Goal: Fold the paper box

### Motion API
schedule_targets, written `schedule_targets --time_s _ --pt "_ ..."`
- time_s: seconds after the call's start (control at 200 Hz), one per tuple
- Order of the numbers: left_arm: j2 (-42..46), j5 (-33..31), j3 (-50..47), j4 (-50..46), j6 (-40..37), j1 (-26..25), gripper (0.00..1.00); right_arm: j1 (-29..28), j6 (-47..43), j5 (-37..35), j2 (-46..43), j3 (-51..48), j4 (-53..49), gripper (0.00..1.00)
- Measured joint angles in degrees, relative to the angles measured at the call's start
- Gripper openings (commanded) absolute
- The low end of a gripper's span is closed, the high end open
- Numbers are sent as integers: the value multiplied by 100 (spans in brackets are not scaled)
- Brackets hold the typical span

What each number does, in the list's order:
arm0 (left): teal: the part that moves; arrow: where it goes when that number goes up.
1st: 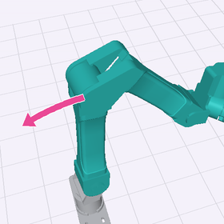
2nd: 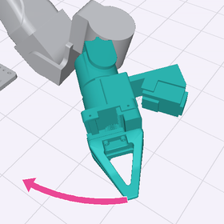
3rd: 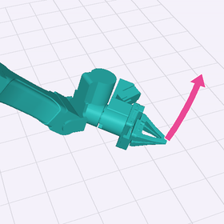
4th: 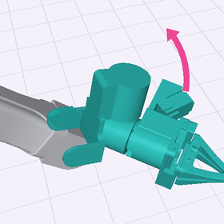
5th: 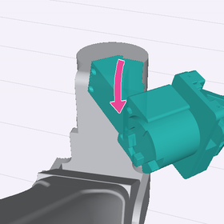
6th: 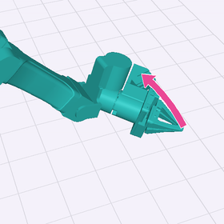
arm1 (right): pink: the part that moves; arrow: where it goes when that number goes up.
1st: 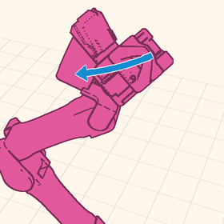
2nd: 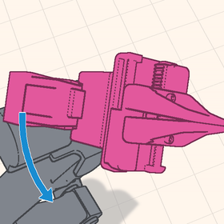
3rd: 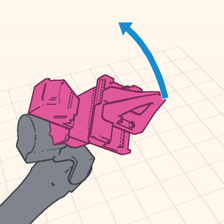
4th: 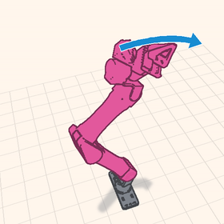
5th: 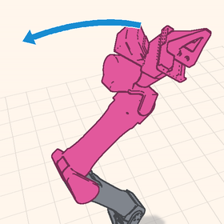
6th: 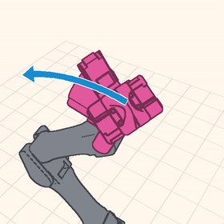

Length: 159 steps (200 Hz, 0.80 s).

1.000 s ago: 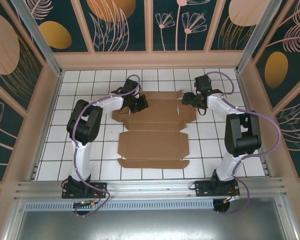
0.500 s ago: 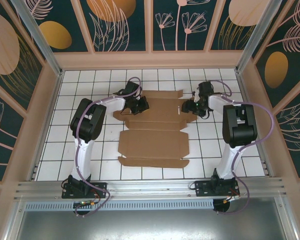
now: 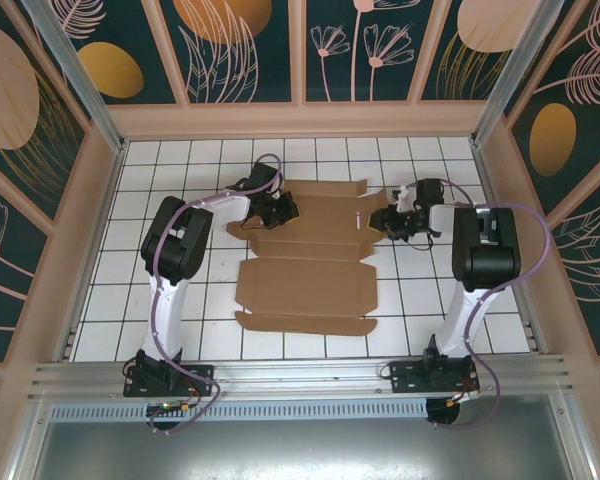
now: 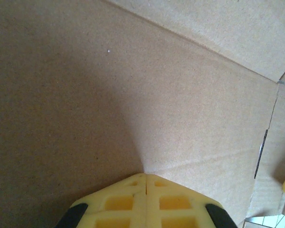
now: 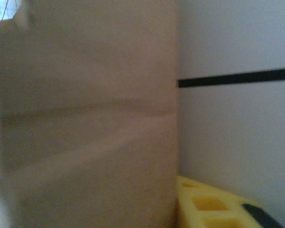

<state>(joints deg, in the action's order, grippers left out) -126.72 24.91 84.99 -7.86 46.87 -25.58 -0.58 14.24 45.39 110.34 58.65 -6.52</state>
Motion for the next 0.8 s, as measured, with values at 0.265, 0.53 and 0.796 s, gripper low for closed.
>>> schedule_targets --time_s 0.265,0.53,0.796 --pt "-4 17 -2 37 42 24 0 -173 -44 -802 -341 90 -433 14" --pt "-11 59 -44 153 170 24 0 -1104 -175 -2723 -636 765 -1222 11" --pt "-11 195 -107 319 341 42 0 -2002 -190 -4454 -415 1545 -1996 11"
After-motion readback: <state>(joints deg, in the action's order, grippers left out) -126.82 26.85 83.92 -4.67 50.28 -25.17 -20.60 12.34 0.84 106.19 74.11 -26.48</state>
